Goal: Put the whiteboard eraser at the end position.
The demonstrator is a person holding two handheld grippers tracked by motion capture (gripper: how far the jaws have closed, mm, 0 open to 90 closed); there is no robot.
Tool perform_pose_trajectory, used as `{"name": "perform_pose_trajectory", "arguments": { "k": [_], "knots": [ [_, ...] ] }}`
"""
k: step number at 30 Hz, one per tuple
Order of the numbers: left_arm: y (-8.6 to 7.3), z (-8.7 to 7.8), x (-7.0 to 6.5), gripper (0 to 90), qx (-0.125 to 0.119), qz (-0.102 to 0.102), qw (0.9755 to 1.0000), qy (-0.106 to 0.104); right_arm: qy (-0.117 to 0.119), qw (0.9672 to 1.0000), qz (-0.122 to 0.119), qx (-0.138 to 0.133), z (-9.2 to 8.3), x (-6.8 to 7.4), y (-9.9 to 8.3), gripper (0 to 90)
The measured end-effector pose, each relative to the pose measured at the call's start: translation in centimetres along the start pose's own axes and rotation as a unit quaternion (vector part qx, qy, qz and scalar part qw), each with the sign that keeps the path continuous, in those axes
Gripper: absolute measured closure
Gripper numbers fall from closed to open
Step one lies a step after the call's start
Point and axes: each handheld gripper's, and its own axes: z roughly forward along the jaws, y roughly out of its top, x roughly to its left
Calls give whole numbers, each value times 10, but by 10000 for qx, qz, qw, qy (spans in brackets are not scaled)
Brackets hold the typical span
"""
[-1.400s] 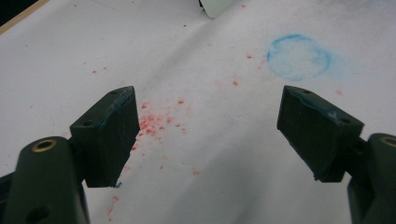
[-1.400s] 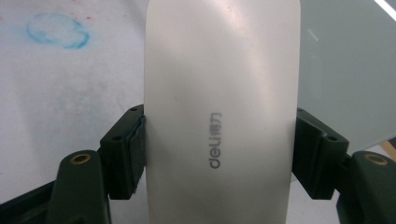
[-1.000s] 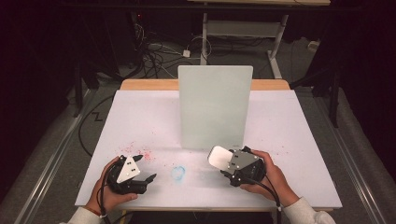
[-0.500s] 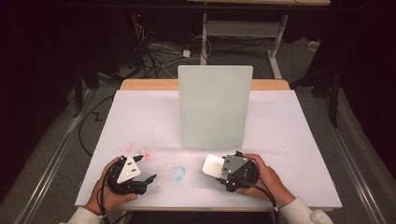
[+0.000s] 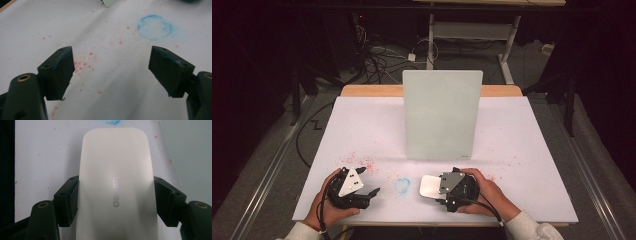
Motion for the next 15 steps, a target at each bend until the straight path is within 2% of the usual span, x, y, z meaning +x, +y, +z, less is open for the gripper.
{"name": "perform_pose_trajectory", "arguments": {
  "k": [4,7,13,15],
  "knots": [
    [0,0,0,199,5,0,10000,3,-37,9999,80,-70,-1,-1,-1,305],
    [0,0,0,200,7,2,10000,-5,-82,9993,248,-284,-6,-3,-2,314],
    [0,0,0,200,6,-5,10000,-3,-84,9982,321,-508,-14,-6,-3,308],
    [0,0,0,200,11,-7,10000,0,-166,9978,324,-556,-16,-6,-3,326]
  ]
}}
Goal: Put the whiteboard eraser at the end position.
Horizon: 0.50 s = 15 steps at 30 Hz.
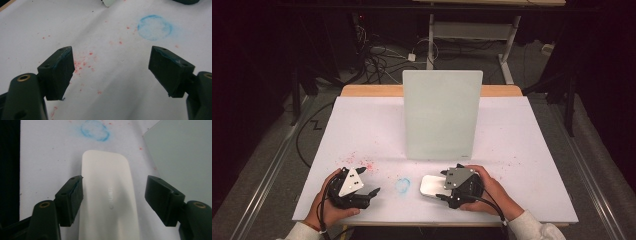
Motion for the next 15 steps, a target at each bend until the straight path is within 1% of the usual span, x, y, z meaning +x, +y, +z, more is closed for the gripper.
{"name": "perform_pose_trajectory", "arguments": {
  "k": [3,7,10,11,12,13,15],
  "knots": [
    [0,0,0,199,-7,-6,10000,-3,-108,9999,94,-68,-4,-3,0,323],
    [0,0,0,199,-5,-4,10000,-1,-430,9987,174,-211,-11,-10,0,315],
    [0,0,0,199,2,3,10000,-4,-641,9968,318,-348,-15,-14,-1,301],
    [0,0,0,199,4,5,10000,-3,-696,9964,323,-371,-17,-15,-1,299],
    [0,0,0,200,5,5,10000,-2,-827,9948,438,-400,-18,-16,-1,286],
    [0,0,0,199,5,8,10000,1,-941,9935,491,-412,-19,-17,-1,274],
    [0,0,0,200,-1,6,10000,7,-1026,9921,562,-452,-21,-18,-2,272]
  ]
}}
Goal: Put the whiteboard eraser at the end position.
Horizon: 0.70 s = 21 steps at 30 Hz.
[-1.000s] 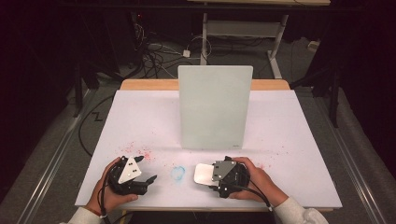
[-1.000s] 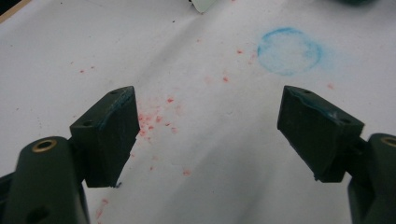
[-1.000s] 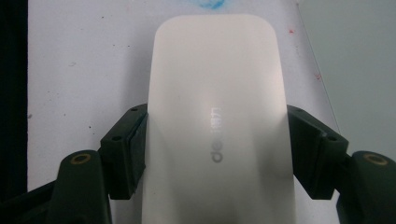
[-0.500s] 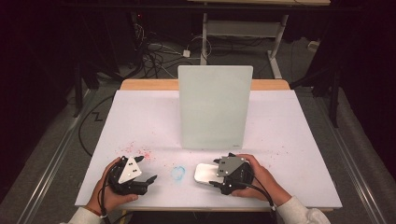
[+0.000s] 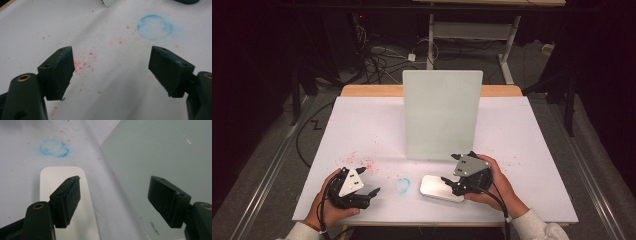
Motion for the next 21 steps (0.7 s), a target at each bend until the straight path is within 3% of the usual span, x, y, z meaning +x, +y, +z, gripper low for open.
{"name": "perform_pose_trajectory", "arguments": {
  "k": [8,21],
  "knots": [
    [0,-1,0,199,-17,9,10000,14,-466,9987,106,-189,-5,-5,-1,220],
    [0,0,-1,199,8,29,10000,16,-1150,9921,257,-426,-23,-18,-6,170]
  ]
}}
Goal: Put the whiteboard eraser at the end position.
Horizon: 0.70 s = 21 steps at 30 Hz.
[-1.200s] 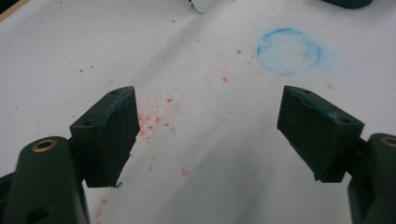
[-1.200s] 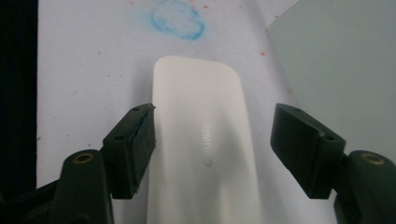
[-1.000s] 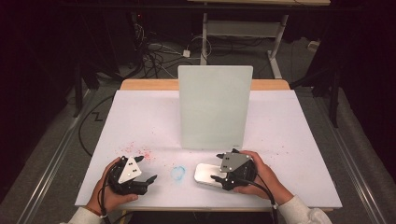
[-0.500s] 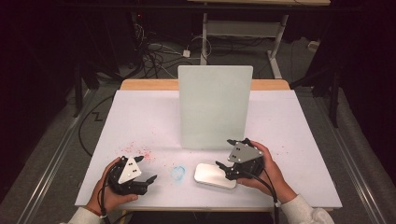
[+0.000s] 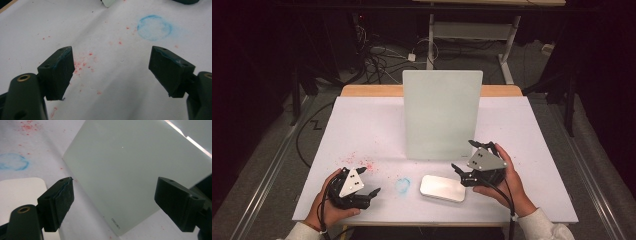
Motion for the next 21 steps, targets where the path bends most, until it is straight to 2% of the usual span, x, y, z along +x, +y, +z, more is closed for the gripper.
{"name": "perform_pose_trajectory", "arguments": {
  "k": [7,21],
  "knots": [
    [-1,0,0,198,0,15,10000,-15,-240,9996,113,-50,-11,-11,-6,172],
    [0,0,-1,198,2,8,10000,14,-514,9985,207,9,-29,-24,-22,176]
  ]
}}
